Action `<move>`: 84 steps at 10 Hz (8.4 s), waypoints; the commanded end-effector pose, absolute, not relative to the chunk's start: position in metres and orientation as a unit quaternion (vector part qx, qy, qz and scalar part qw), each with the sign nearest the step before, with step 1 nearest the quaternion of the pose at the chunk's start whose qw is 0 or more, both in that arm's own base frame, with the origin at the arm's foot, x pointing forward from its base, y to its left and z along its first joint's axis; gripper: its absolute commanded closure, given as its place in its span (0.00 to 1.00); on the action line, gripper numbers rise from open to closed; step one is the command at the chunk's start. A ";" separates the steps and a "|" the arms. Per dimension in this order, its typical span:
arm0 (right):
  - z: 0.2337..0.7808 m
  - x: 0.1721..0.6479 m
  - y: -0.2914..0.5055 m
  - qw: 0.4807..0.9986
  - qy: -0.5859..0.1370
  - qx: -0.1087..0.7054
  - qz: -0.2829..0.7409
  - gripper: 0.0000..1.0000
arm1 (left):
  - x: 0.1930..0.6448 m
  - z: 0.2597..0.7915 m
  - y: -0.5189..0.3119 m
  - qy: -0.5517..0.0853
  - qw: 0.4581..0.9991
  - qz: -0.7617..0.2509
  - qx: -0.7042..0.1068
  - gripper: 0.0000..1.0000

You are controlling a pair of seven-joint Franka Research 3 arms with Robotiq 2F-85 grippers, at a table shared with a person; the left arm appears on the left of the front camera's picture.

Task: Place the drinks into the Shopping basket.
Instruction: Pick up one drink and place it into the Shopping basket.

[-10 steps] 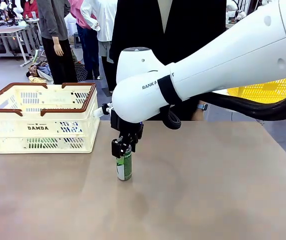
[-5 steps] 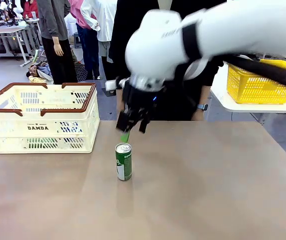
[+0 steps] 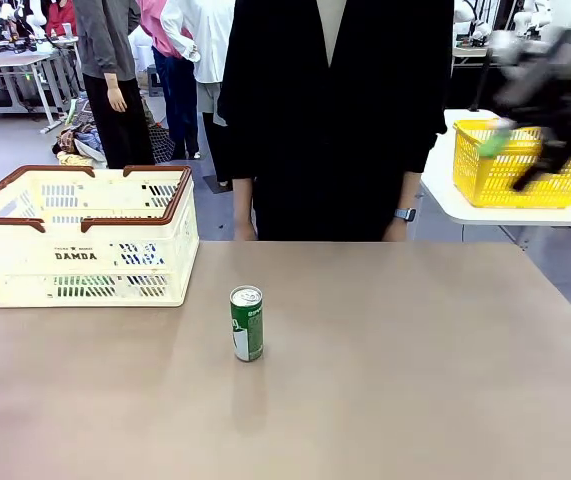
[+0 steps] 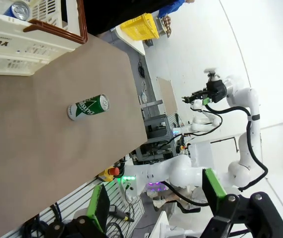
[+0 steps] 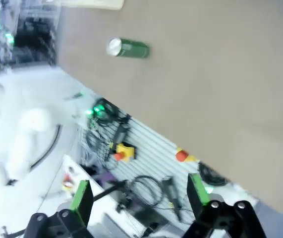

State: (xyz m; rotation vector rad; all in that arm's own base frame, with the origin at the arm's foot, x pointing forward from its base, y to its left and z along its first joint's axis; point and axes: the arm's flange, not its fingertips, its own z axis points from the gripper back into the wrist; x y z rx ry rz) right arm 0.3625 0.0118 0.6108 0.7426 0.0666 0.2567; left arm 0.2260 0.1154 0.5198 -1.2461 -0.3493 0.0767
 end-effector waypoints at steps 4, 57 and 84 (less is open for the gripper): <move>0.503 0.259 -0.224 0.773 -0.109 0.612 -0.127 0.00 | 0.225 0.522 0.115 -0.169 0.791 0.027 -0.588 0.00; 0.491 0.232 -0.250 0.782 -0.090 0.597 -0.155 0.00 | 0.396 0.368 -0.349 -0.058 0.997 -0.050 -0.022 1.00; 0.491 0.232 -0.250 0.782 -0.090 0.597 -0.155 0.00 | 0.579 0.575 0.030 -0.199 0.955 0.209 -0.063 1.00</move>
